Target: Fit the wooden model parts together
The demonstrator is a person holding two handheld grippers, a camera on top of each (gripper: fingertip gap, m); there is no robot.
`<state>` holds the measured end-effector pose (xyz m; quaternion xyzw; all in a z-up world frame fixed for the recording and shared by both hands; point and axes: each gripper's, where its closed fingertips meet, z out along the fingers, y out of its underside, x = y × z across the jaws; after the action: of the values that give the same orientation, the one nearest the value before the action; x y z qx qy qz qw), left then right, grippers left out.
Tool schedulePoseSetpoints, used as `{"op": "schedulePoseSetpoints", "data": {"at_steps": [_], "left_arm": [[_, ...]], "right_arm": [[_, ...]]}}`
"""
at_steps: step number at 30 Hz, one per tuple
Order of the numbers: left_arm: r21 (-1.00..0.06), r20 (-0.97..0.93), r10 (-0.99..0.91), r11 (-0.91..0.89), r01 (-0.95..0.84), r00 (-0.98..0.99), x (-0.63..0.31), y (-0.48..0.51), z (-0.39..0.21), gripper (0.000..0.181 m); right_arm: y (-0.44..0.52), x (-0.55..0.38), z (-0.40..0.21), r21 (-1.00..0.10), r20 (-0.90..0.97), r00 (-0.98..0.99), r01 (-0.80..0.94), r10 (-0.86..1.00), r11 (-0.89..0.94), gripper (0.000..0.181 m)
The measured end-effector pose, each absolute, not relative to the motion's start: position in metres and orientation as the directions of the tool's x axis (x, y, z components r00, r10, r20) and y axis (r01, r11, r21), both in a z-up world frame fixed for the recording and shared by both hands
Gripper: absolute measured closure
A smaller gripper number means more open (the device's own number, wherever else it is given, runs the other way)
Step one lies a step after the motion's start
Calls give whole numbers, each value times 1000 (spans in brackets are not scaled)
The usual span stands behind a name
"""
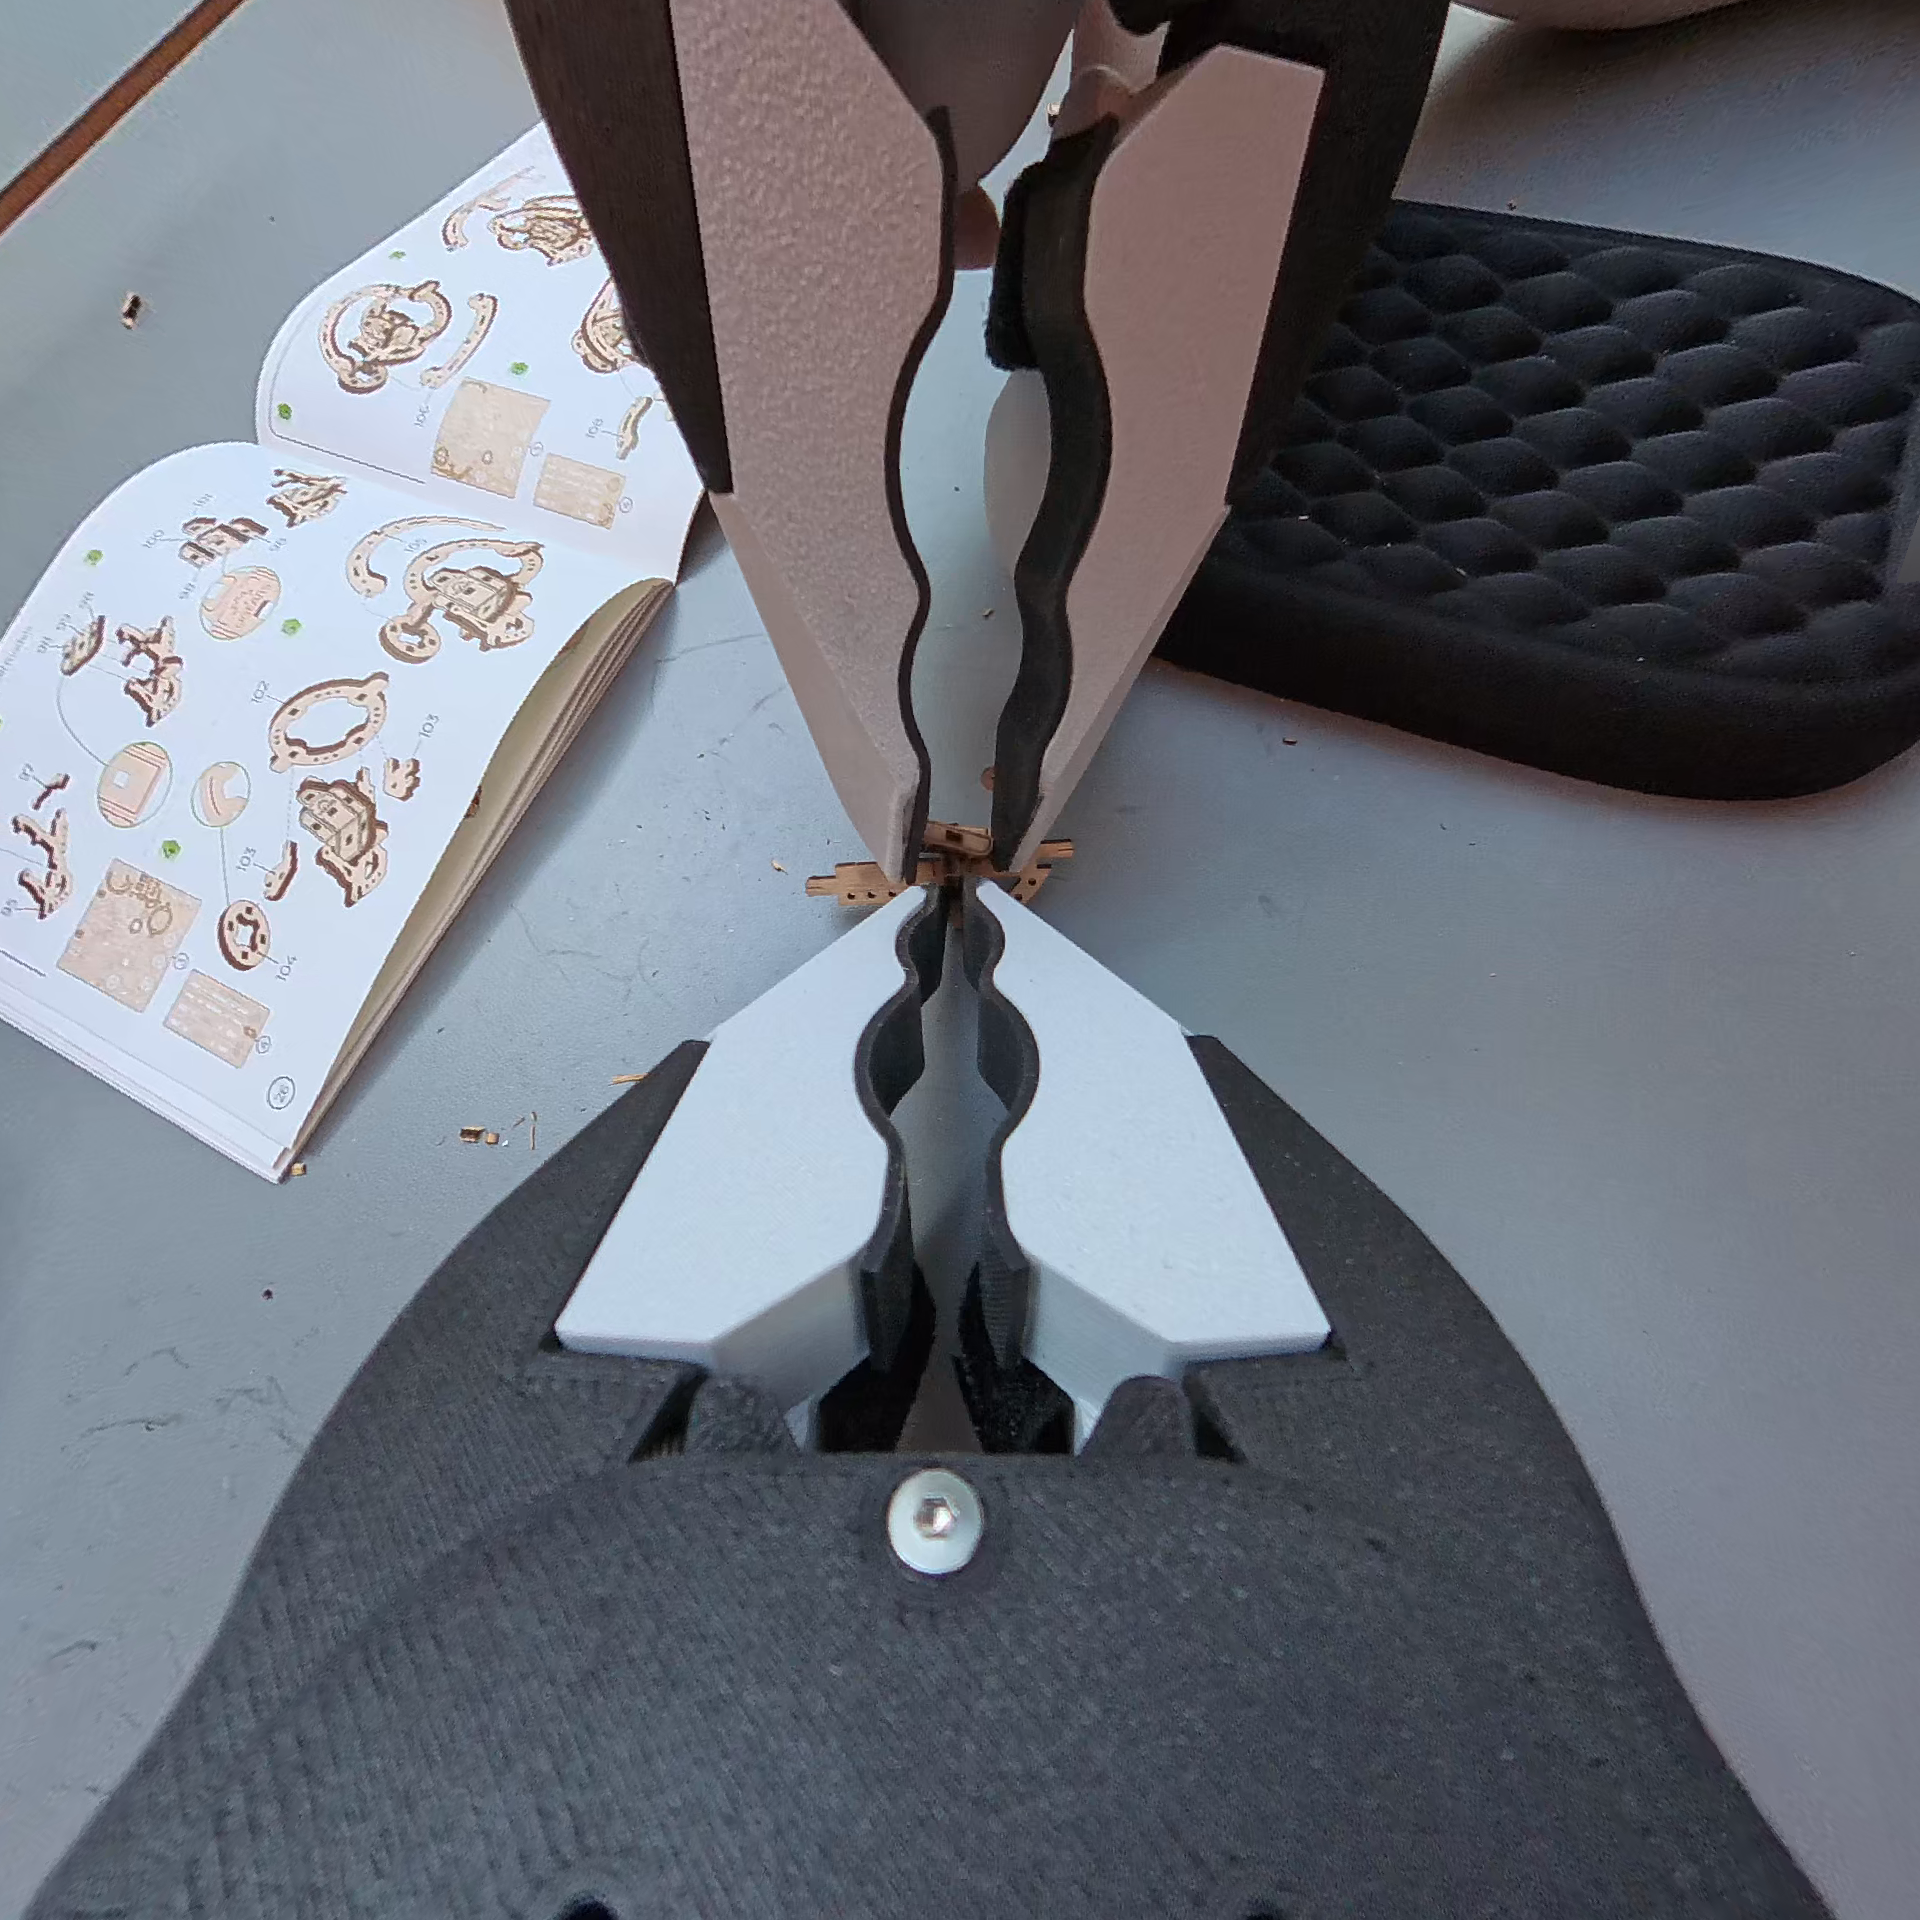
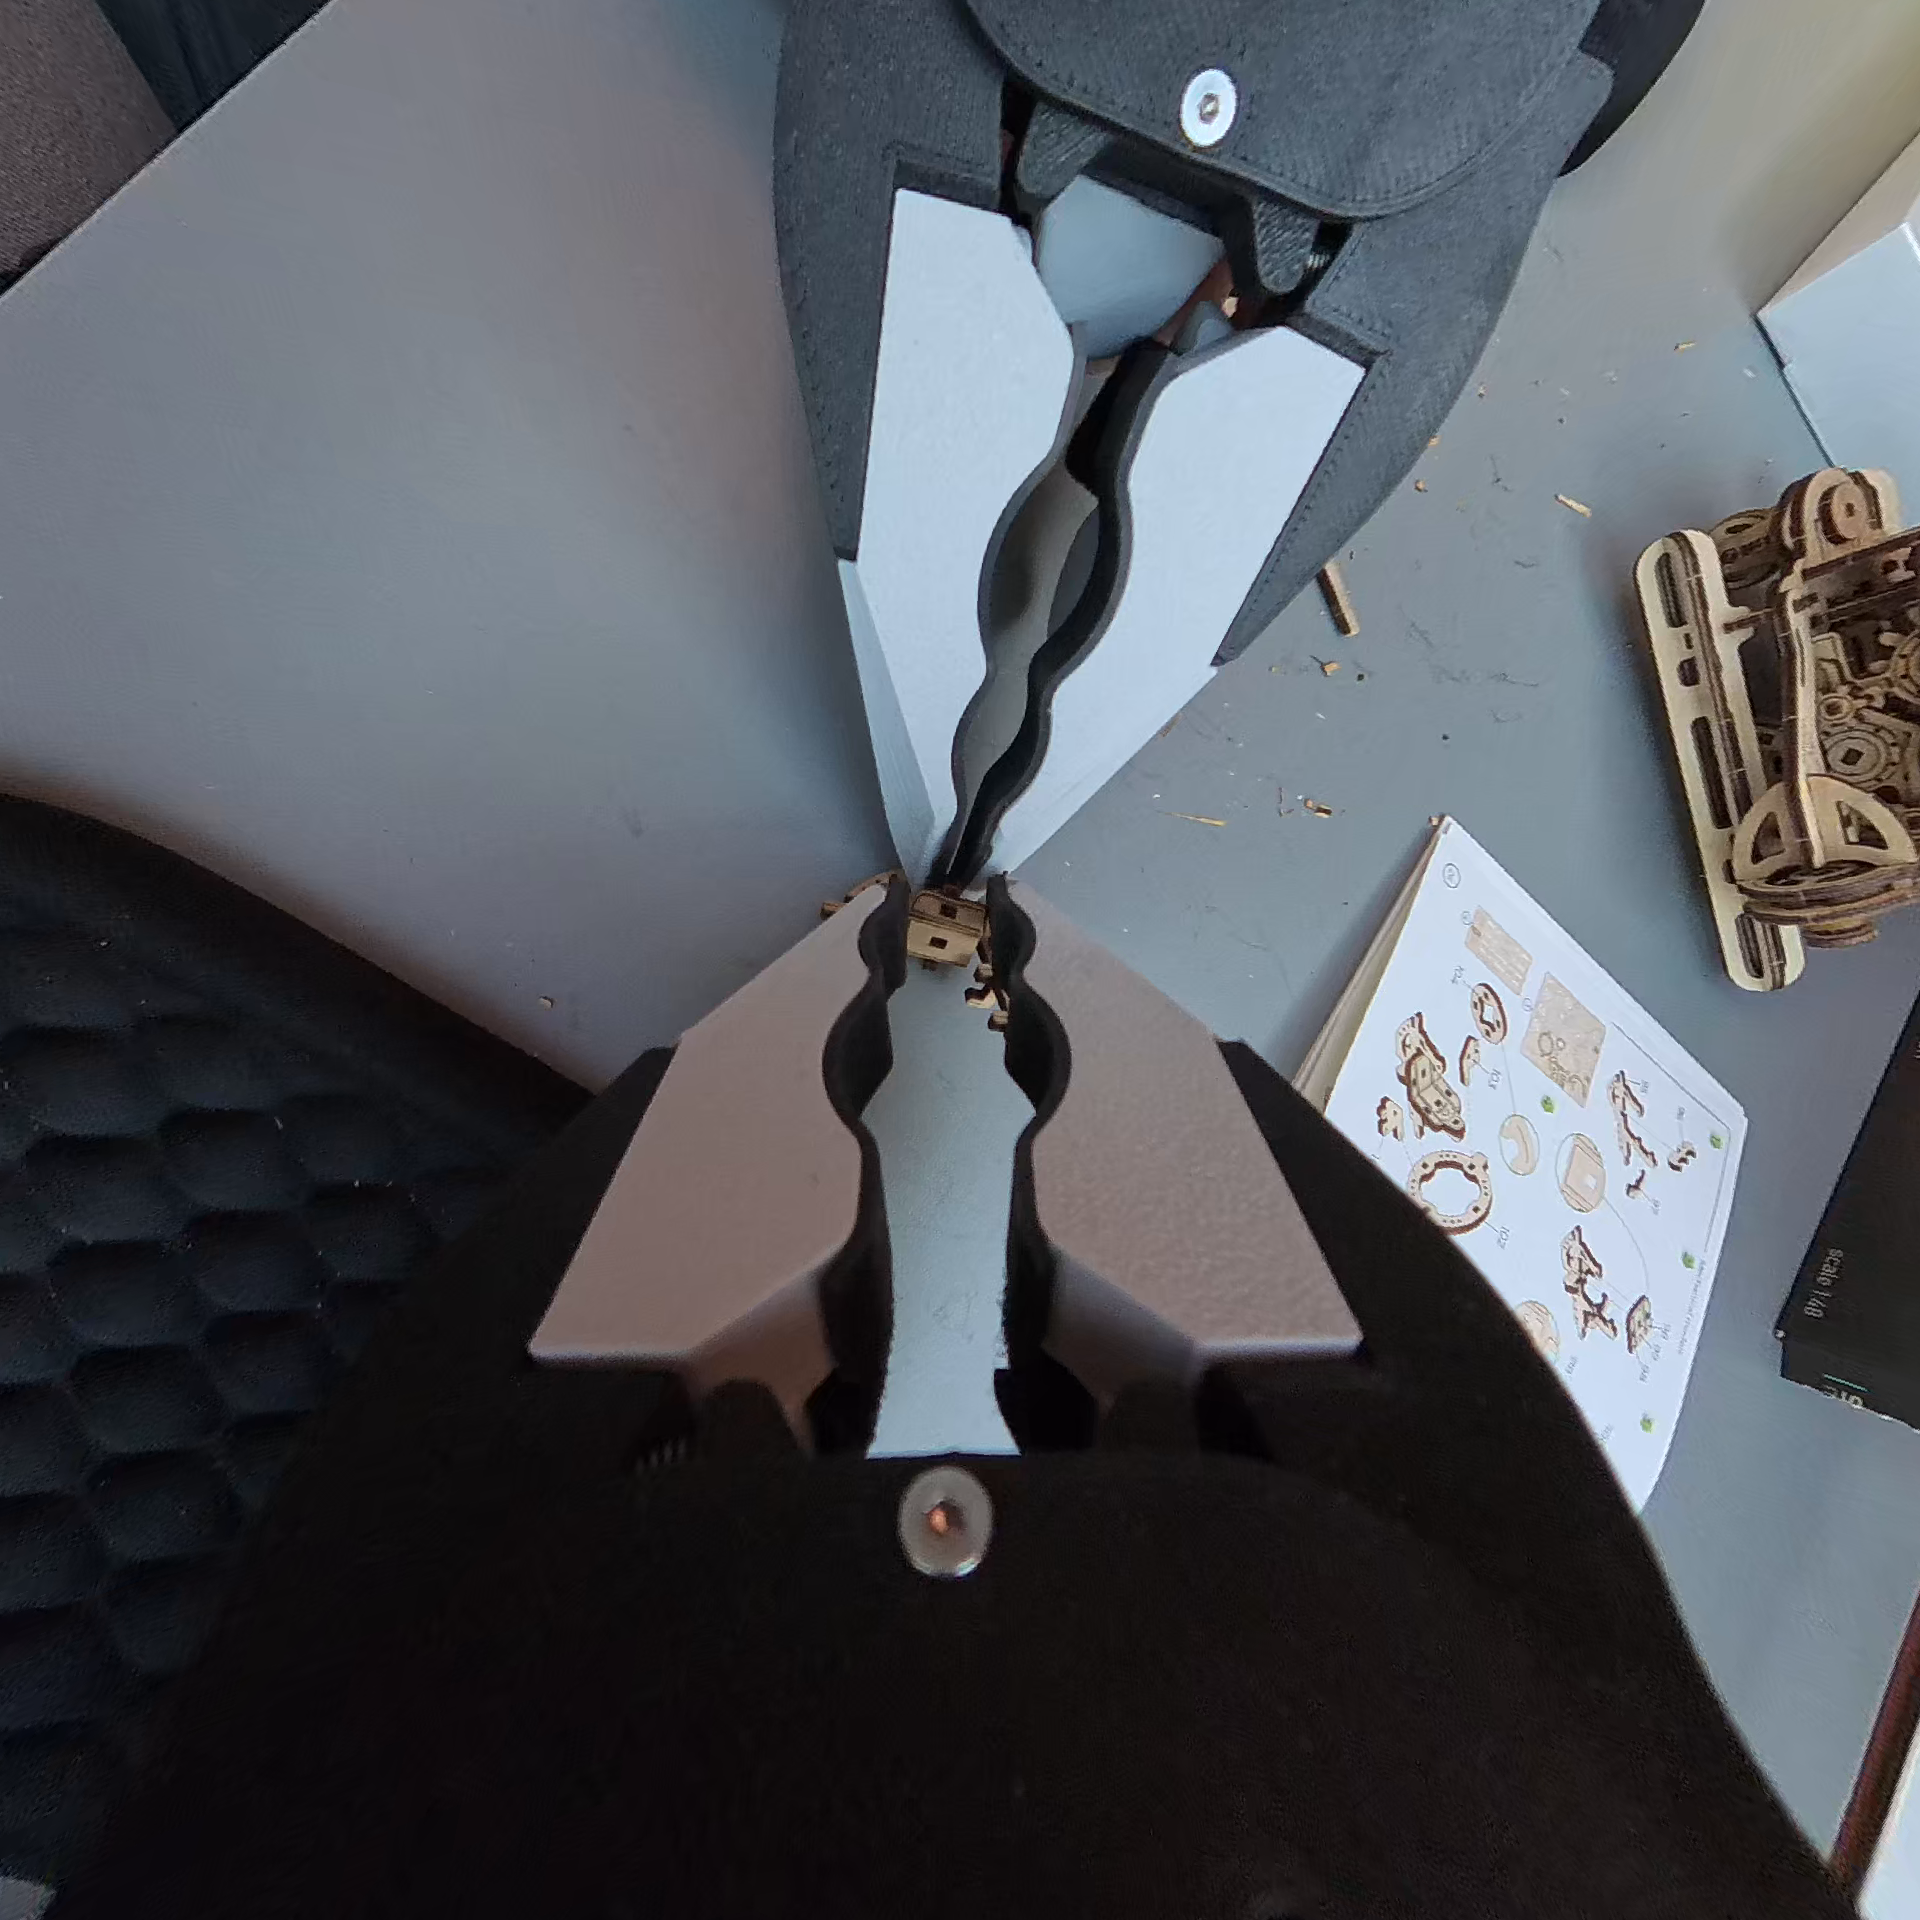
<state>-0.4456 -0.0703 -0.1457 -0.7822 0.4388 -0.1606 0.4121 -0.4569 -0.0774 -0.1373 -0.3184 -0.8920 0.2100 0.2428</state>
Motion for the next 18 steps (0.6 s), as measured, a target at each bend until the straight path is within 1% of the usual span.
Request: {"op": "schedulePoseSetpoints", "data": {"at_steps": [7, 11, 12, 15, 18], "left_arm": [[-786, -108, -821, -276, -554, 561, -445, -71, -146, 181], [-786, -105, -821, -278, -552, 562, -445, -71, -146, 181], [-786, -103, -821, -279, -551, 562, -445, -71, -146, 181], [-786, -99, -819, -283, -549, 564, -446, -70, -146, 181], [-786, -96, -820, -285, -548, 564, -445, -70, -146, 181]], "right_arm": [[-77, -457, -135, -535, 313, -680, 450, 662, 715, 164], [-79, -454, -129, -565, 294, -683, 441, 669, 698, 164], [-79, -453, -125, -578, 289, -675, 441, 678, 686, 164], [-73, -447, -112, -636, 278, -626, 449, 729, 628, 172], [-64, -444, -101, -735, 266, -534, 426, 802, 528, 179]]}}
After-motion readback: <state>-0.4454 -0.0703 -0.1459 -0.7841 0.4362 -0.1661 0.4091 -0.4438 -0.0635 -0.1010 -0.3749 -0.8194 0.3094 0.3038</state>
